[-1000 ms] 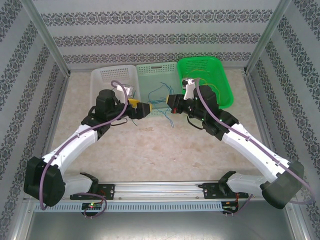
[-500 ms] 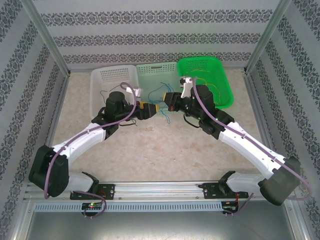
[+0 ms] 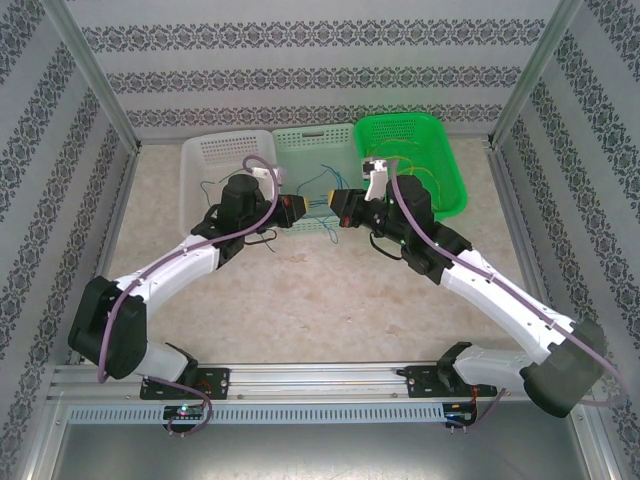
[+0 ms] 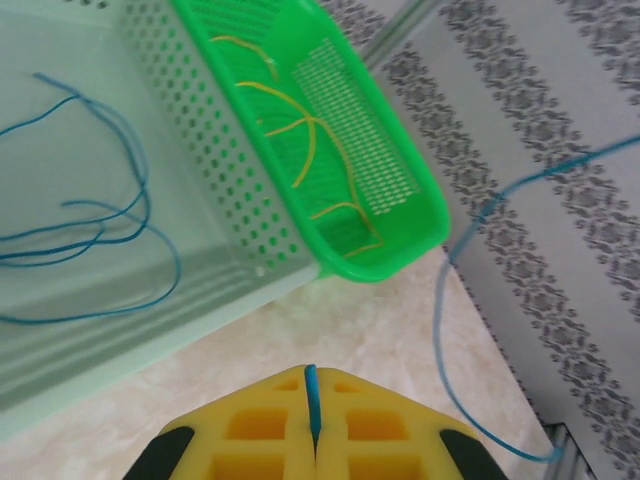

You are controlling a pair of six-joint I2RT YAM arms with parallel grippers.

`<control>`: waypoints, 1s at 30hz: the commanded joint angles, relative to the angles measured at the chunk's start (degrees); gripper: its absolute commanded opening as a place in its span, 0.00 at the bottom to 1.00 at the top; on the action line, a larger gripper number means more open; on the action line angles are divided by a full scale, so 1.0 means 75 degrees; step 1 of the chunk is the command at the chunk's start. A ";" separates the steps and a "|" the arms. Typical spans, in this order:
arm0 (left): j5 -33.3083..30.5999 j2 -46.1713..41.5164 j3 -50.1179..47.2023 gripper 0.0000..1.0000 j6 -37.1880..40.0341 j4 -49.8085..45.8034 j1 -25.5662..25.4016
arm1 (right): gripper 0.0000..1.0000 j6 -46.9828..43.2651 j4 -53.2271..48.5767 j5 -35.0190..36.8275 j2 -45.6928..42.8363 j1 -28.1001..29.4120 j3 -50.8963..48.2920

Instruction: Untangle the cables

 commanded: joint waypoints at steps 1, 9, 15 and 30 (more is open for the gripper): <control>-0.0457 0.0398 0.0311 0.00 -0.0244 -0.1024 0.0048 | 0.00 0.0231 0.0311 -0.0549 -0.0272 -0.0156 -0.0140; 0.0615 0.1272 0.0745 0.00 -0.0652 -0.0554 0.0029 | 0.00 0.0454 0.0076 -0.1274 -0.0069 -0.0196 0.0124; 0.0549 0.0678 0.0667 0.00 -0.0421 -0.0048 -0.0073 | 0.00 0.0807 -0.0725 -0.0010 0.0206 -0.0274 0.0060; 0.0971 0.0346 0.0764 0.00 -0.0504 0.1039 -0.0261 | 0.00 0.0619 -0.0536 0.0438 0.0964 0.0175 0.0265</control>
